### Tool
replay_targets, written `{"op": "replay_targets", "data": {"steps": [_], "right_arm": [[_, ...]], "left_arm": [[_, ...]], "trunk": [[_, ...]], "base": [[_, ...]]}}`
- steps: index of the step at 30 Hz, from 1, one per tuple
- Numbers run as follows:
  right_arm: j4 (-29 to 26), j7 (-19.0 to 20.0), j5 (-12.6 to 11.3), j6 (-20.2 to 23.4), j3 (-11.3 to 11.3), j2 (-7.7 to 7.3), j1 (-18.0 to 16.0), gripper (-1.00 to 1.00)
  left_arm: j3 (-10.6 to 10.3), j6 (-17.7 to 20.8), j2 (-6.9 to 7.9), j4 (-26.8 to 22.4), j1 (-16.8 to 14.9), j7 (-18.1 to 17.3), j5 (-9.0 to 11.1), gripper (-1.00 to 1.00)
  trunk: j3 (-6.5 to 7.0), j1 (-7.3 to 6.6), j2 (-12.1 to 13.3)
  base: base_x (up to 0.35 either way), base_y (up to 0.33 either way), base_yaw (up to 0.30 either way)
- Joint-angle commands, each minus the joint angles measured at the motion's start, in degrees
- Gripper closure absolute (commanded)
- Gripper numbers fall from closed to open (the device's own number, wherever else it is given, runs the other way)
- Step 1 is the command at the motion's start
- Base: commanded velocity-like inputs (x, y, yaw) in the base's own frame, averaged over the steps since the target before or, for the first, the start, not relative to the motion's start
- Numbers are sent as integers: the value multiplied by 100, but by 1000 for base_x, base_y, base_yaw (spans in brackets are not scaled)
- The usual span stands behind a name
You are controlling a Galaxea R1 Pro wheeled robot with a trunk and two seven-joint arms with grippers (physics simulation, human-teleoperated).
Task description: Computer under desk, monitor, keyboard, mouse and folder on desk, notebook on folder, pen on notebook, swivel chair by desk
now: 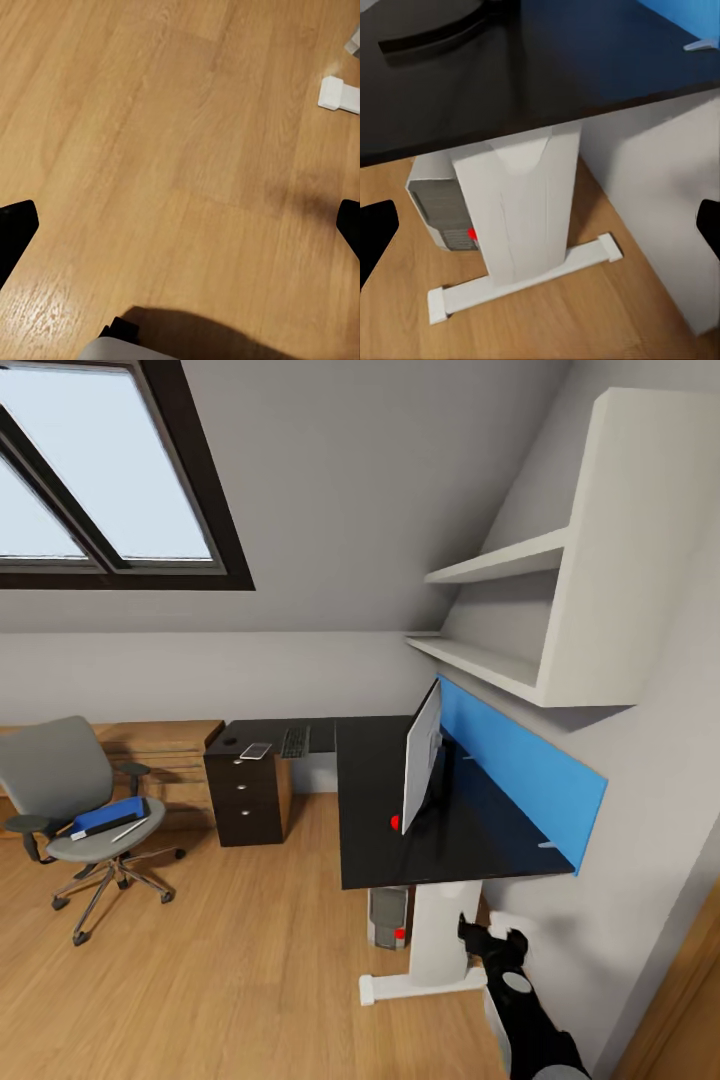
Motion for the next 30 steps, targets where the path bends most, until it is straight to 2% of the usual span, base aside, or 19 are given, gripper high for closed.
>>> {"op": "replay_targets", "data": {"steps": [1, 5, 7, 8, 12, 15, 16, 21, 24, 30], "right_arm": [[-191, -3, 75, 127, 65, 42, -7, -100], [-886, -27, 111, 603, 509, 154, -5, -100], [-1197, -62, 119, 810, 753, 154, -6, -100], [-1493, -130, 122, 996, 1005, 154, -6, -100], [-2101, -338, 102, 1285, 1489, 154, -5, -100], [-2465, -482, 13, 1413, 1819, 154, -2, -100], [-2612, -555, -96, 1457, 2010, 154, -1, -100], [-2805, -678, -500, 1499, 2340, 154, 1, -100], [-2865, -726, -635, 1507, 2449, 154, 6, -100], [-2913, -745, -719, 1448, 2551, 154, 25, -100]], "left_arm": [[-48, -24, 6, 0, -4, 46, 31, -100], [-48, -27, 9, 0, -5, 46, 27, -100], [-48, -31, 8, 0, -6, 46, 26, -100], [-48, -42, 7, 0, -6, 46, 25, -100], [-48, -68, 9, 0, -2, 46, 24, -100], [-48, -80, 10, 0, -1, 46, 24, -100], [-48, -85, 7, 0, -1, 46, 24, -100], [-51, -92, 3, 0, -3, 46, -9, -100], [-50, -98, 1, -2, -1, 46, -84, -100], [-49, -102, -3, -8, -6, 46, -163, -100]], "trunk": [[-11, 2, -9], [-11, 2, -9], [-11, 2, -9], [-11, 2, -9], [-11, 2, -9], [-11, 2, -9], [-11, 2, -9], [-11, 2, -9], [-11, 2, -9], [-11, 2, -9]], "base": [[0, 0, 0], [0, 0, 0], [0, 0, 0], [0, 0, 0], [0, 0, 0], [40, 3, 0], [153, 41, 0], [218, 56, 0], [146, 39, 0], [42, 183, 0]]}}
